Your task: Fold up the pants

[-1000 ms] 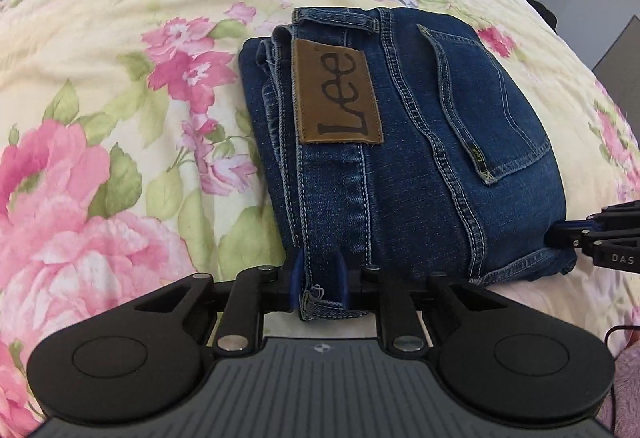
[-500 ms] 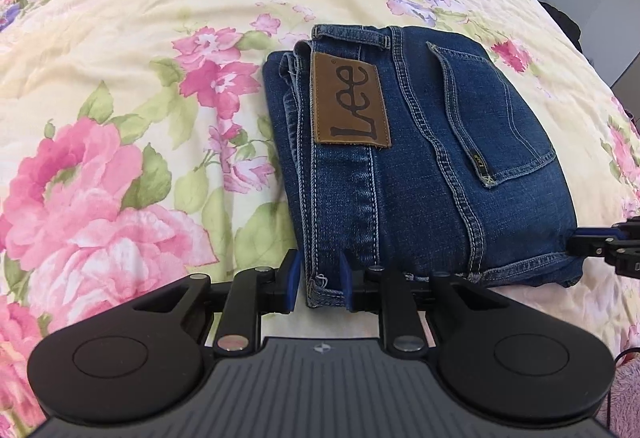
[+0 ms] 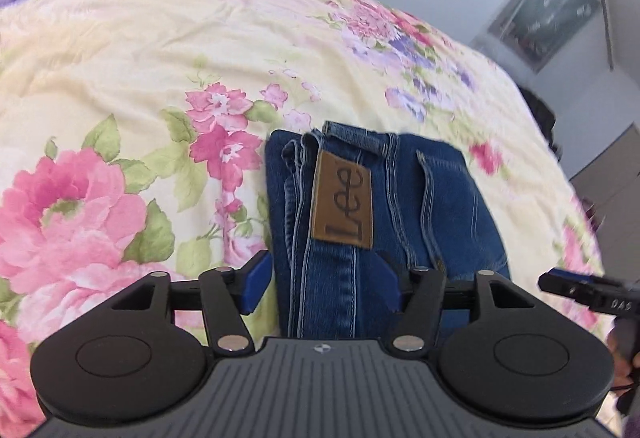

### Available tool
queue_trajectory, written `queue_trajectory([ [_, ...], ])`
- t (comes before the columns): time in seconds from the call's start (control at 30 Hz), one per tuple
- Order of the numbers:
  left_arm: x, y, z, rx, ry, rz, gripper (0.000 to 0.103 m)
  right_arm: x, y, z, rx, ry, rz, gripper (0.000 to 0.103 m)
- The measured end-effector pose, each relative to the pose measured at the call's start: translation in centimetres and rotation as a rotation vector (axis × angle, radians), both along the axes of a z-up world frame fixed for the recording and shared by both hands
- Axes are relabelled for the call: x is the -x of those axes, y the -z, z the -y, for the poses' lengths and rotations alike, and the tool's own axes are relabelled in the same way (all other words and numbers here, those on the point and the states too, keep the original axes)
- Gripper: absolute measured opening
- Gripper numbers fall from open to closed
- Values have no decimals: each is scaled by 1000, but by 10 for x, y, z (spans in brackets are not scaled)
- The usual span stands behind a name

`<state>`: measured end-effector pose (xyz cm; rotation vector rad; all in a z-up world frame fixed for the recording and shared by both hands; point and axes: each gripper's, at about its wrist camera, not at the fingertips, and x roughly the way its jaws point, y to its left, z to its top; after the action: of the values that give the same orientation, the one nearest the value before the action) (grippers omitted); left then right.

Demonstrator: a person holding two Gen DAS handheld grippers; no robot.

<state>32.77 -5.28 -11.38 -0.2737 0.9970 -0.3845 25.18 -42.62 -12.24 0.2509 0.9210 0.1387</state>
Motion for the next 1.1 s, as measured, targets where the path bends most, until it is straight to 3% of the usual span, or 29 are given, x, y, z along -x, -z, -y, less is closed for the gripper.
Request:
queue_trajectory([
  [0.3,-42,57,-9,201,-87,-96,76,-45,40,25,-196,91,-15,73],
  [0.6,-74,95,-9,355,-14,-142,79,-78,89,44,-381,71,-40,73],
  [0.67,-77,98,-8,363,6,-138,74,-84,94,44,-413,57,-26,70],
  [0.8,-78,98,-9,373,-2,-124,59,-92,100,46,-478,49,-17,47],
  [0.97,-69,80,3,283,24,-65,42,-88,89,39,-422,19,-1,34],
  [1.1,-67,66,9,242,42,-45,35,-85,72,31,-386,2,11,24],
])
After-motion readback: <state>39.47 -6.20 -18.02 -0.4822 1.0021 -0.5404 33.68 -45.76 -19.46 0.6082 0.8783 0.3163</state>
